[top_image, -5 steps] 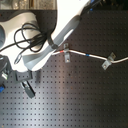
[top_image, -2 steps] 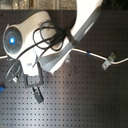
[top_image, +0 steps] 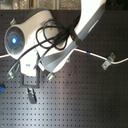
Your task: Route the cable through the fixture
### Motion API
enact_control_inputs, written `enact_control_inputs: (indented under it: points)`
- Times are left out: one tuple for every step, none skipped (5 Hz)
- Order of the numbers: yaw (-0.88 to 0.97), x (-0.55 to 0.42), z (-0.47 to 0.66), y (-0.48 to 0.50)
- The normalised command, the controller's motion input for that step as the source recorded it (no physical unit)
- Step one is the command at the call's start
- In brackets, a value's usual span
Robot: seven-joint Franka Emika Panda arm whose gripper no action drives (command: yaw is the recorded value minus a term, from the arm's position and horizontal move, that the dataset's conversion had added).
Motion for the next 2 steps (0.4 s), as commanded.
enact_control_inputs:
  points:
    - [0.88,-0.069,0.32,0.13]
    - [0.83,0.13,0.0,0.225]
